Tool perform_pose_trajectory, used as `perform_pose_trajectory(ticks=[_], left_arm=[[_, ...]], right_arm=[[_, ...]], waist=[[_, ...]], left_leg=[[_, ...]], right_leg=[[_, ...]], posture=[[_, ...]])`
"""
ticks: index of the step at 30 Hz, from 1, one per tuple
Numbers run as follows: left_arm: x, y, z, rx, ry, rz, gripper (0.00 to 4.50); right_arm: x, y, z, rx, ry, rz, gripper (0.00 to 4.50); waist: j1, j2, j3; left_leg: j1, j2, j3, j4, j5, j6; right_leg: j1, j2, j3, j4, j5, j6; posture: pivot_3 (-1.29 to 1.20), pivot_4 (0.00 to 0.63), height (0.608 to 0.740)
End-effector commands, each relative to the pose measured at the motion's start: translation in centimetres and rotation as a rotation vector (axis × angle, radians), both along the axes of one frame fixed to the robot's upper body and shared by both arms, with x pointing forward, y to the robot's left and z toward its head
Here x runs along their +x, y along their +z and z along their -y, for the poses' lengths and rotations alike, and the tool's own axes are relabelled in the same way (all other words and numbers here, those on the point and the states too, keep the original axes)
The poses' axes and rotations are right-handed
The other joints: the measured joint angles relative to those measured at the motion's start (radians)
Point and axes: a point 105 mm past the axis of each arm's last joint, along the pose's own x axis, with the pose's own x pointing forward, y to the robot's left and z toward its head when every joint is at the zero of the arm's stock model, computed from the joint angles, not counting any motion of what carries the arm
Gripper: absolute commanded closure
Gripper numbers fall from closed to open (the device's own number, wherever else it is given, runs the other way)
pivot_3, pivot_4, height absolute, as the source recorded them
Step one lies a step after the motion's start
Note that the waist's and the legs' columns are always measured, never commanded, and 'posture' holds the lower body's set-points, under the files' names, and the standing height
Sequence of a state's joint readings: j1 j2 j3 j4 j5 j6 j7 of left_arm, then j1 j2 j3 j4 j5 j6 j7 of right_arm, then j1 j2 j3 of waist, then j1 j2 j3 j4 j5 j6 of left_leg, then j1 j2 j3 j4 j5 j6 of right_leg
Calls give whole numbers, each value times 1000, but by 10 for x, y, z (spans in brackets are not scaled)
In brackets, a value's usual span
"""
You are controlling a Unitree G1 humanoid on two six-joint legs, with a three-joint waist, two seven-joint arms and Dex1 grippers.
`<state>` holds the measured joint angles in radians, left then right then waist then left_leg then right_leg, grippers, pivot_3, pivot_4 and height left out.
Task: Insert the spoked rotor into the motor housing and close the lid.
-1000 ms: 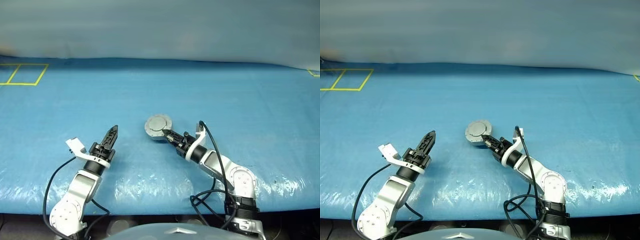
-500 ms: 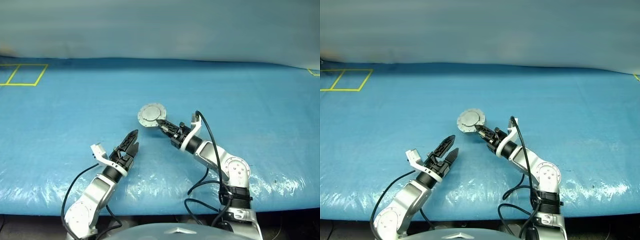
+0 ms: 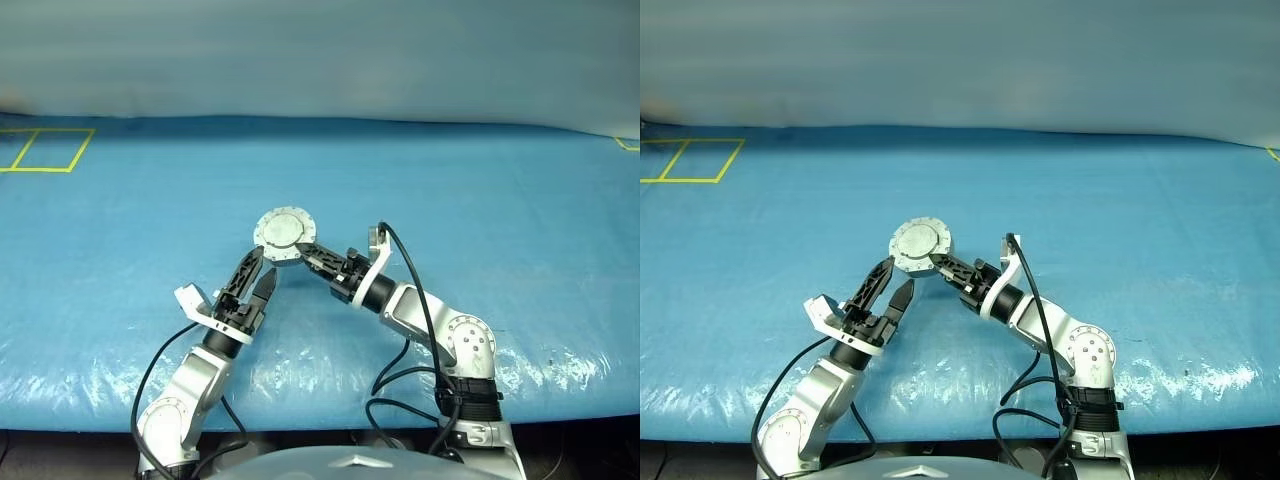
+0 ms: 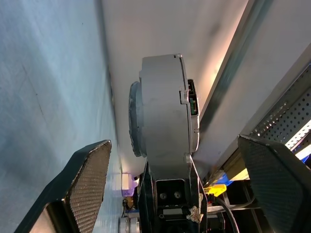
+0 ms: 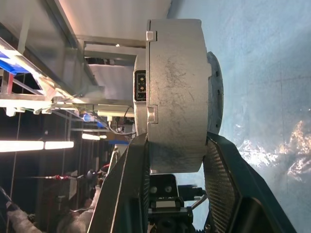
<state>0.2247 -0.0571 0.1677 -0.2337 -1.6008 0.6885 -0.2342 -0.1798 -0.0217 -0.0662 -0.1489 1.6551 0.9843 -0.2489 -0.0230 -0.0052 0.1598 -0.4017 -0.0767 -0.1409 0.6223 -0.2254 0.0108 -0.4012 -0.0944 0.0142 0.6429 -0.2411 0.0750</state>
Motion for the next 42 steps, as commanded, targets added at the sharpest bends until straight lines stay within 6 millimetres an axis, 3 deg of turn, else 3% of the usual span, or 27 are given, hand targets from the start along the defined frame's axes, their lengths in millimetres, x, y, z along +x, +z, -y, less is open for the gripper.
perform_pose_trajectory(ticks=[1,11,14,19,23,28,30,33,38,42], left_arm=[[3,7,2,-51,5,26,0],[8,17,13,-76,-19,43,0],[8,18,16,-81,-34,33,586],[7,19,17,-85,-43,27,2088],[5,20,17,-80,-38,23,2067],[9,15,7,-19,31,-7,2067],[17,12,-6,32,85,-14,2067],[28,11,-20,90,138,-19,2067],[68,9,-52,233,239,-29,2067],[100,7,-61,293,251,-54,2067]], right_arm=[[-10,31,-7,91,44,91,3307],[-27,28,-15,85,101,71,3307],[-30,28,-16,83,112,76,3307],[-28,23,-13,30,85,111,3307],[-24,18,-9,10,53,127,3307],[-20,12,2,-44,10,182,1628],[-18,1,10,-239,-3,285,968],[-17,-6,16,-376,-27,377,3],[-8,-24,32,-790,-138,678,0],[-13,-30,32,-863,-161,813,0]], waist=[[0,0,0],[0,0,0],[0,0,0],[1,0,0],[1,0,0],[2,0,0],[4,0,0],[12,0,0],[15,0,0],[12,-2,0]], left_leg=[[0,0,0,0,0,0],[0,0,0,1,0,1],[0,0,0,2,0,1],[0,0,0,3,-1,1],[0,0,0,3,-1,1],[0,0,0,4,-1,1],[0,0,1,4,-1,1],[0,-1,1,5,-1,1],[0,0,0,6,0,-1],[0,-2,0,6,2,-3]], right_leg=[[0,0,0,0,0,0],[1,0,0,0,0,0],[1,0,0,0,0,0],[1,0,0,0,0,1],[1,0,0,0,0,1],[2,0,0,0,0,1],[1,0,0,0,0,1],[2,0,0,0,1,1],[2,2,-1,0,4,7],[3,3,-1,0,6,9]], posture=[[0,150,740],[0,150,740],[0,150,740],[0,150,740],[0,150,740],[0,150,740],[0,150,740],[0,150,740],[0,150,740],[0,150,740]])
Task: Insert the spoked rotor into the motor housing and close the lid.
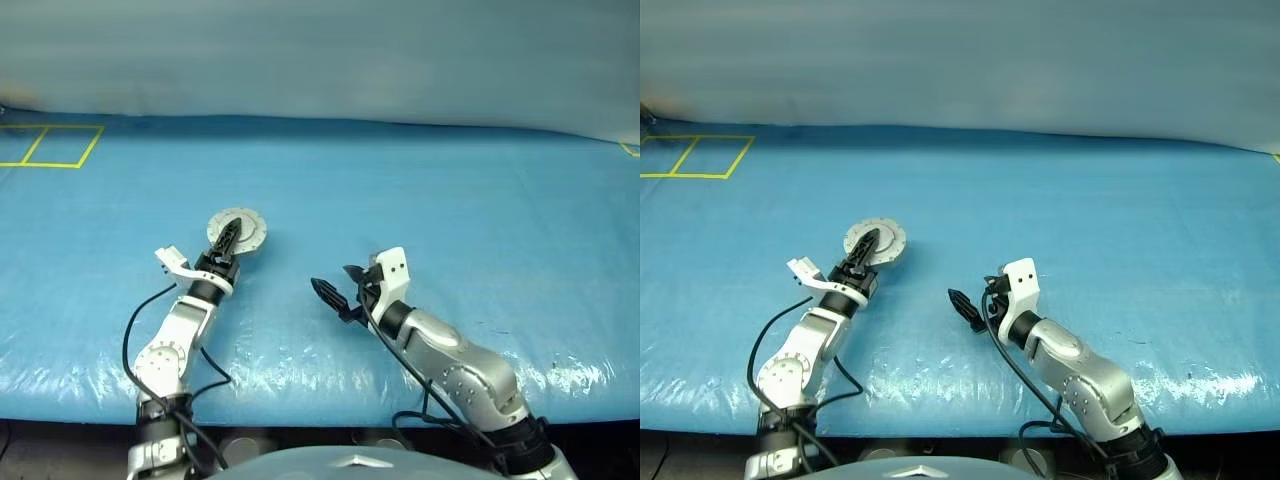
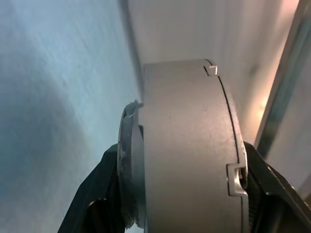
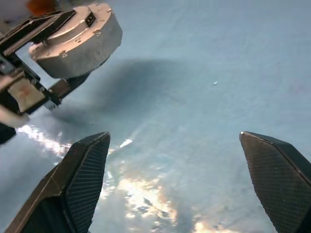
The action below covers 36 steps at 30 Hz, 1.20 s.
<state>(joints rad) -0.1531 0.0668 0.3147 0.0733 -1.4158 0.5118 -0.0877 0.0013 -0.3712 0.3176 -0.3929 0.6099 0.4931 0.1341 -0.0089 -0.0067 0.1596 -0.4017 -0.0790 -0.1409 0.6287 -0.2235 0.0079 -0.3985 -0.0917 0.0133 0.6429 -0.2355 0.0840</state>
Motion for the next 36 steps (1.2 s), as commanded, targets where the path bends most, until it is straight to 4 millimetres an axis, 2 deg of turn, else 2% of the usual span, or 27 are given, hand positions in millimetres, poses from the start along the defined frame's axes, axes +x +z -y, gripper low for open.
perform_pose_trajectory(ticks=[1,5,10,15,17,19,25,30,36], left_arm=[[23,14,-4,40,3,48,2067],[51,16,-5,67,5,27,2067],[75,20,1,75,0,20,2067],[83,17,8,114,-18,1,2067],[82,10,7,131,-13,-39,2067],[79,3,5,138,-12,-67,2067],[58,-13,-4,153,-12,-124,91],[30,-24,-12,147,-19,-171,35],[-19,-33,-18,177,-66,-226,35]], right_arm=[[-3,14,-3,-28,20,200,0],[-5,10,-1,-58,5,270,0],[-5,7,0,-62,-23,278,0],[-6,2,-2,-75,-24,265,0],[-7,1,-4,-69,-21,256,0],[-7,0,-5,-64,-18,251,0],[-9,0,-15,-38,15,237,0],[-10,-2,-23,-45,75,232,0],[-7,-1,-28,-46,123,236,0]], waist=[[-2,0,0],[-1,-3,1],[-4,-5,3],[-7,-6,3],[-7,-6,3],[-7,-6,3],[-18,-6,3],[-25,-5,0],[-26,-2,-4]], left_leg=[[0,0,0,0,1,-1],[0,0,-1,0,1,-2],[0,0,0,0,1,-3],[0,0,0,0,1,-3],[0,1,0,0,1,-3],[0,1,-1,0,1,-3],[3,2,0,0,1,-3],[7,3,2,0,0,-1],[9,4,3,0,-1,0]], right_leg=[[0,0,0,0,0,0],[0,0,0,0,0,0],[0,0,1,0,1,0],[0,0,1,0,1,0],[0,0,1,0,1,0],[-1,0,1,0,1,0],[1,0,3,2,1,-1],[3,0,4,2,1,-1],[4,0,4,2,1,-1]], posture=[[0,150,740],[0,150,740],[0,150,740],[0,150,740],[0,150,740],[0,150,740],[0,150,740],[0,150,740],[0,150,740]])
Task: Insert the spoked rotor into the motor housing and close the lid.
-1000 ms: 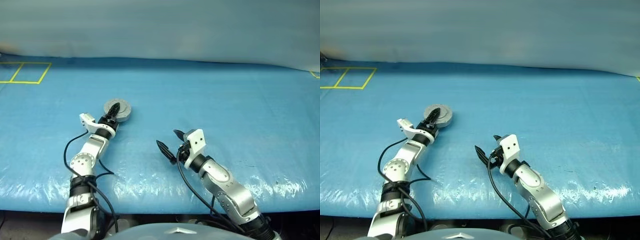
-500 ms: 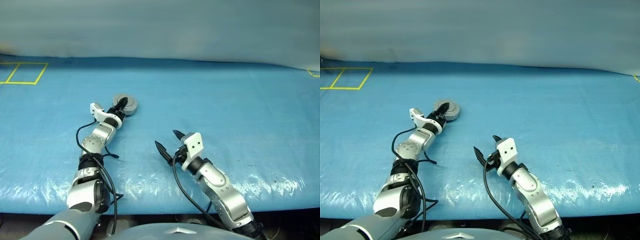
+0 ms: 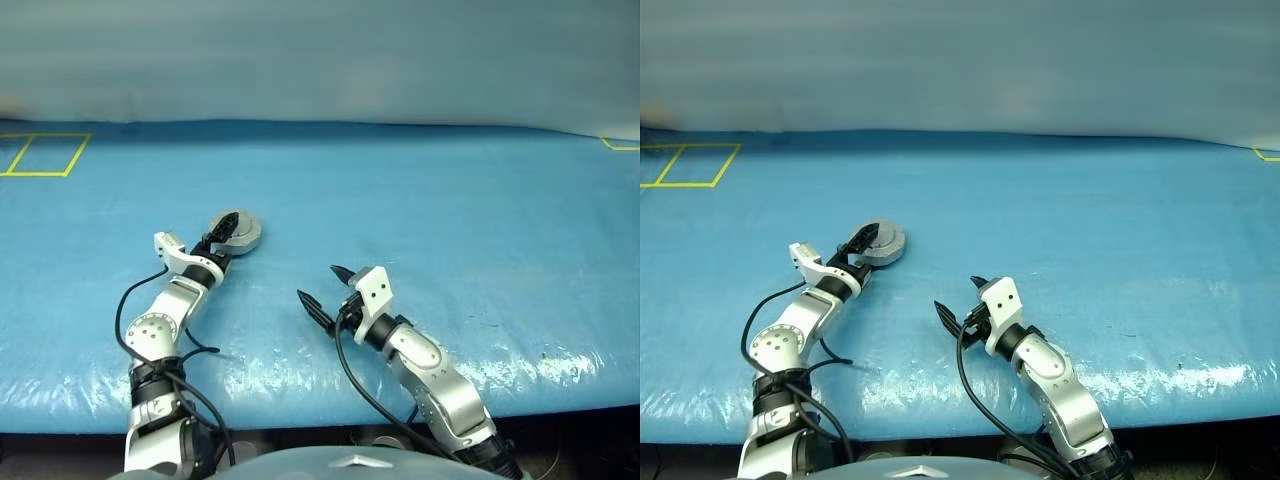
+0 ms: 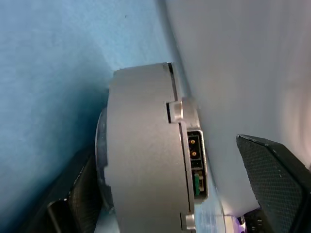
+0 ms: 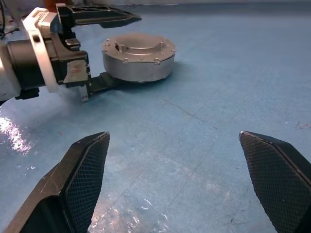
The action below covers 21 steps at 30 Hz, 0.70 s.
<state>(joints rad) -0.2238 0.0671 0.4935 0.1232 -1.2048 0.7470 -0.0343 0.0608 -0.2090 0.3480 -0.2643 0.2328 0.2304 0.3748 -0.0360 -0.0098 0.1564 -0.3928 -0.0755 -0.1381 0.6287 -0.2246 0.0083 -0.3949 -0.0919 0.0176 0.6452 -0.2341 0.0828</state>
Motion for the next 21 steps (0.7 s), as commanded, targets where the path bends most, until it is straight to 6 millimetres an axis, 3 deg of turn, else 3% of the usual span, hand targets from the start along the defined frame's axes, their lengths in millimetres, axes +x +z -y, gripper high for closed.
perform_pose_trajectory(ticks=[1,3,5,7,15,21], left_arm=[[-29,-12,-3,26,-29,-73,35],[-48,-8,-5,125,-67,-56,35],[-68,1,-3,375,-142,14,35],[-78,6,0,504,-180,63,35],[-89,22,10,1072,-115,385,35],[-91,16,12,1262,-61,468,35]], right_arm=[[1,7,-4,12,31,22,0],[0,8,-5,19,37,26,0],[1,10,-5,45,30,24,0],[0,11,-4,57,22,26,0],[5,16,17,63,-67,42,0],[6,17,41,70,-185,46,0]], waist=[[2,1,-1],[2,1,-1],[-1,0,-1],[5,3,-2],[32,2,-2],[34,2,-2]], left_leg=[[0,0,0,0,0,0],[1,1,0,0,0,0],[0,1,2,-1,0,0],[1,3,4,-2,-1,0],[0,2,5,-1,-1,-4],[-2,3,5,-2,0,-1]], right_leg=[[0,0,0,0,0,0],[-1,0,0,0,0,0],[-1,0,1,0,0,-1],[-1,1,2,0,1,-3],[-4,-1,1,-2,0,-8],[-5,-1,1,-2,-1,-6]], posture=[[0,150,740],[0,150,740],[0,150,740],[0,150,740],[0,150,740],[0,150,740]])
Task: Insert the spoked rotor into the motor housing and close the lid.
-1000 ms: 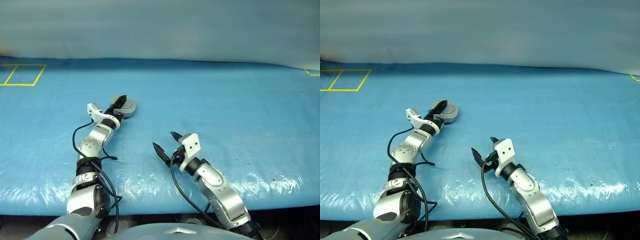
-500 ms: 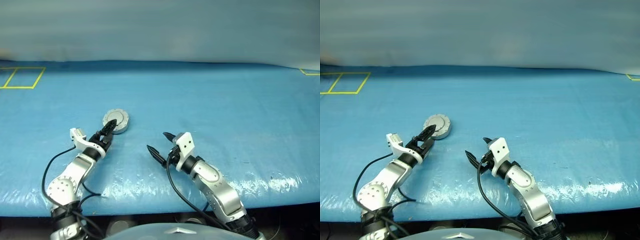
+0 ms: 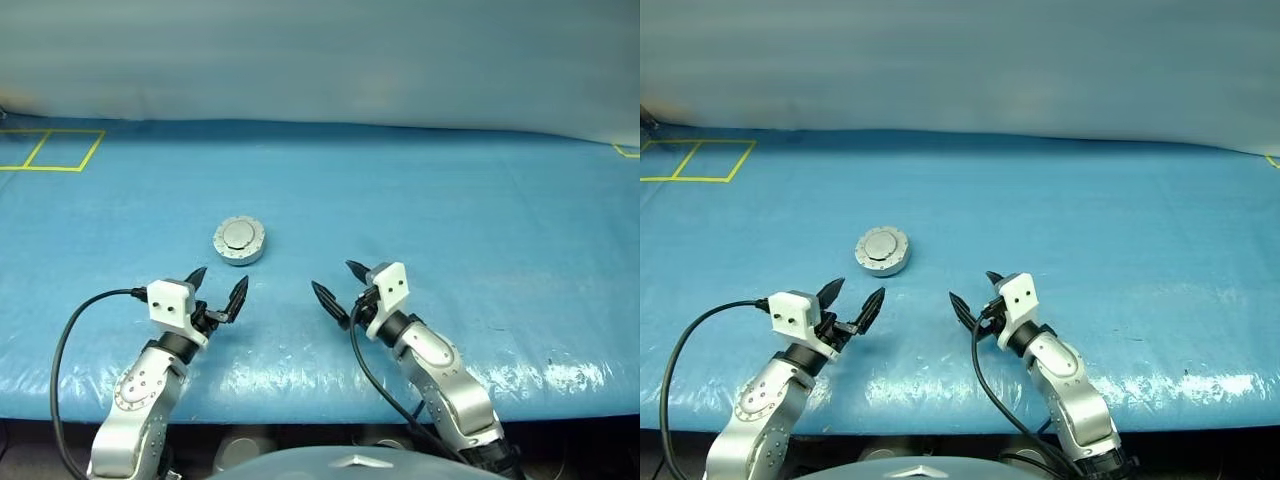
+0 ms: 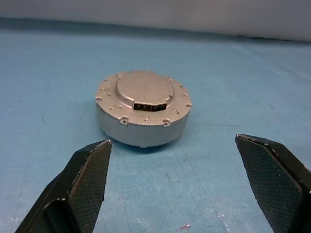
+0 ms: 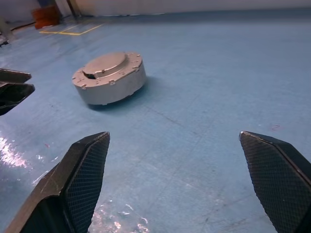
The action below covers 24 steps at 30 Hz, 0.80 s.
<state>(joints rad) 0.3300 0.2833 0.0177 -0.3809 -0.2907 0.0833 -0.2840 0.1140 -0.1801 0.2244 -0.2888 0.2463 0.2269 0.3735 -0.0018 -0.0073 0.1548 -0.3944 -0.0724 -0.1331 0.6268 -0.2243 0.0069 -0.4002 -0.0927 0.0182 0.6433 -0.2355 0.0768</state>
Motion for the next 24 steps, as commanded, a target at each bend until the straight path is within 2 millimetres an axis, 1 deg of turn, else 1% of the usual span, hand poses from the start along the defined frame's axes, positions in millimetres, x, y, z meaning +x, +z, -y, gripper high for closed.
perform_pose_trajectory(ticks=[1,5,10,24], left_arm=[[-1,1,1,89,6,72,35],[-3,-6,3,176,-35,74,35],[-4,-10,0,173,-24,62,35],[-2,-10,5,154,-57,60,35]], right_arm=[[-1,14,14,27,-66,49,0],[-6,8,23,3,-101,39,0],[-8,4,24,-20,-106,32,0],[-7,4,22,-26,-117,41,0]], waist=[[0,0,0],[-1,0,0],[-6,0,0],[-8,0,0]], left_leg=[[0,0,0,0,1,2],[-1,0,0,0,0,3],[0,0,0,0,1,3],[0,0,-1,1,1,3]], right_leg=[[0,0,0,0,0,0],[0,0,0,0,0,1],[0,0,-1,0,-2,3],[0,0,-2,0,-1,4]], posture=[[0,150,740],[0,150,740],[0,150,740],[0,150,740]])
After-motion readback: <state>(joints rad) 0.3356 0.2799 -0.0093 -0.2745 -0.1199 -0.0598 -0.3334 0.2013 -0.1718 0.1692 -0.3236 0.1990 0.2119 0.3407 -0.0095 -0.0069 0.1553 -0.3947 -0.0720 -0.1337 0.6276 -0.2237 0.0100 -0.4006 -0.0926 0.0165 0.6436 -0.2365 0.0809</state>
